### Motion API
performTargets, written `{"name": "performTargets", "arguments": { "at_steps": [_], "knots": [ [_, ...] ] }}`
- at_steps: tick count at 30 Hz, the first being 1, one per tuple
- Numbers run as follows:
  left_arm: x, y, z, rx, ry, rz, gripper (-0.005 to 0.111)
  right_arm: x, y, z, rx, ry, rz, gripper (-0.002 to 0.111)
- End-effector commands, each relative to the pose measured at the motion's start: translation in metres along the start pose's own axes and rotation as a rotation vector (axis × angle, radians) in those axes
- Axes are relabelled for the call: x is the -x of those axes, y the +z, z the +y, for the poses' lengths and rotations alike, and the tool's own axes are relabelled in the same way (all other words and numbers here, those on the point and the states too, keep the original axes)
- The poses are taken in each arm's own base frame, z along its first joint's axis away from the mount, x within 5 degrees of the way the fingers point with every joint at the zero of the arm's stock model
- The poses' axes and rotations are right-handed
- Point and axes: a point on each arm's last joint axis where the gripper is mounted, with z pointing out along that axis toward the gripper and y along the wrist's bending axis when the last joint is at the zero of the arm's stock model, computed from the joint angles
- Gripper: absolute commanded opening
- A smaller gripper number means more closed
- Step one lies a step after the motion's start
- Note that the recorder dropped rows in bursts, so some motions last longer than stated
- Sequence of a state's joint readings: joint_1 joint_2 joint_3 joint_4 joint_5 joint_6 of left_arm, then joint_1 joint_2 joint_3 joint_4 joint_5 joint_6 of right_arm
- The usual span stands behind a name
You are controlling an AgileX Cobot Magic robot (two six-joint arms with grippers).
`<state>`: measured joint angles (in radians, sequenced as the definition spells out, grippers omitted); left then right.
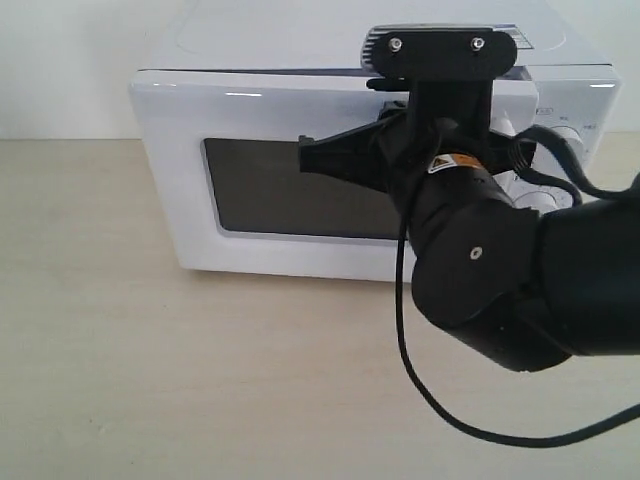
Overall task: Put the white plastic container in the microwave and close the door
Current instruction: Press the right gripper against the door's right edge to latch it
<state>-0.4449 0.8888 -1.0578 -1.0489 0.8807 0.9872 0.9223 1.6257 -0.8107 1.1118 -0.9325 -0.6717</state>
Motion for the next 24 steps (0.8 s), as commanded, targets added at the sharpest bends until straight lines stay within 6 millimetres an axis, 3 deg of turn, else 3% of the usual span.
{"name": "performTargets", "arguments": {
  "at_steps": [1,13,20,24],
  "knots": [
    [0.0,-0.001,-0.003,-0.02,-0.019,0.0,0.004,0.004,0.01,-0.01,-0.062,0.012,-0.015,0.0],
    [0.0,-0.001,-0.002,-0.011,-0.016,-0.003,0.004,0.005,0.025,-0.03,-0.104,0.023,0.007,0.0],
    [-0.001,-0.001,-0.002,-0.003,-0.004,0.009,0.004,0.006,0.024,-0.029,-0.099,0.024,0.003,0.0],
    [-0.001,-0.001,-0.001,0.001,-0.002,0.01,0.004,0.019,0.011,-0.024,-0.06,0.003,0.015,0.0]
  ]
}}
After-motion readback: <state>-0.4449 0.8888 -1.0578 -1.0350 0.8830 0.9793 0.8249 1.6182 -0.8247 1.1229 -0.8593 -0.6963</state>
